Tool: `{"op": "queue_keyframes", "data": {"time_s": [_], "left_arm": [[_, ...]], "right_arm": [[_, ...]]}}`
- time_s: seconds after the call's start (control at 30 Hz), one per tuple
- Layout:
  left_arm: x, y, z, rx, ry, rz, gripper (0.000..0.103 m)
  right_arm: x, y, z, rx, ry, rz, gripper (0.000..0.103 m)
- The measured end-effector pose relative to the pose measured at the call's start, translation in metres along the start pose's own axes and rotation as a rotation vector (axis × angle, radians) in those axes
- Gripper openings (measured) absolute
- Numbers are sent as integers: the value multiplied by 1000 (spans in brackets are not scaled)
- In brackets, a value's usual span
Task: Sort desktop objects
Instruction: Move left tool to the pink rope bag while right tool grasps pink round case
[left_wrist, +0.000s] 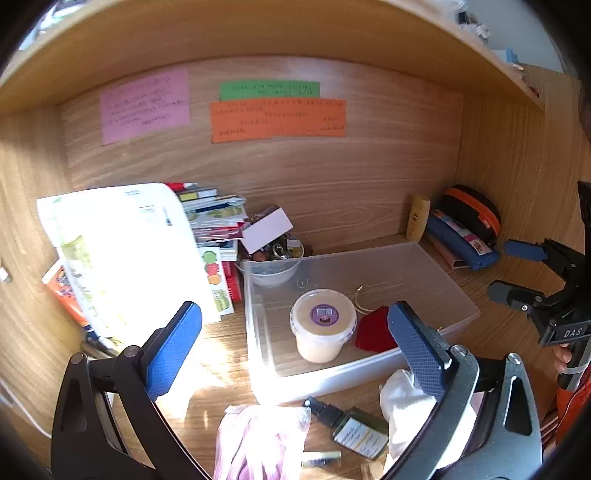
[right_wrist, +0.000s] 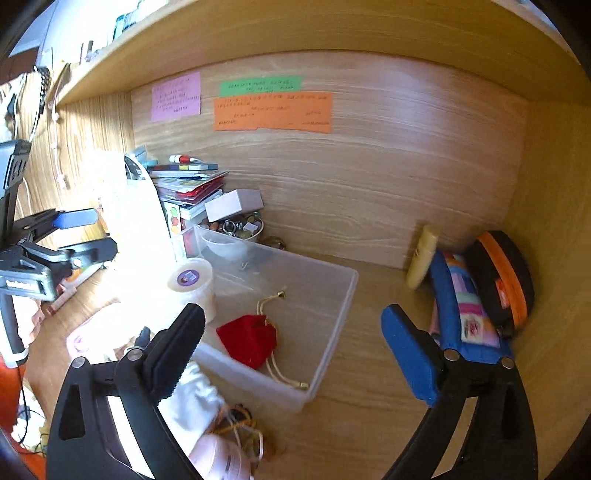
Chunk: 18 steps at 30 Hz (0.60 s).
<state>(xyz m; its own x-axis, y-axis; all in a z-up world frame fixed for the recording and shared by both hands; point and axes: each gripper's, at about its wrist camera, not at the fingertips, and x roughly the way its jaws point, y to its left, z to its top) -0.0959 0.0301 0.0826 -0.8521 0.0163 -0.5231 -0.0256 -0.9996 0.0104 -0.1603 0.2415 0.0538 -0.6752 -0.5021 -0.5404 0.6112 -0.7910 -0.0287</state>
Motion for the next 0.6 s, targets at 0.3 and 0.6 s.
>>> {"op": "queue_keyframes", "data": {"time_s": [0.3,0.6], "left_arm": [[-25,16,-38,-10,23,77,102],[-13,39,-92,-122,190,67,102]], "right_arm": [[-23,-8,-42,5,15,-84,96],[-18,-6,-80,64,96,-49,96]]}}
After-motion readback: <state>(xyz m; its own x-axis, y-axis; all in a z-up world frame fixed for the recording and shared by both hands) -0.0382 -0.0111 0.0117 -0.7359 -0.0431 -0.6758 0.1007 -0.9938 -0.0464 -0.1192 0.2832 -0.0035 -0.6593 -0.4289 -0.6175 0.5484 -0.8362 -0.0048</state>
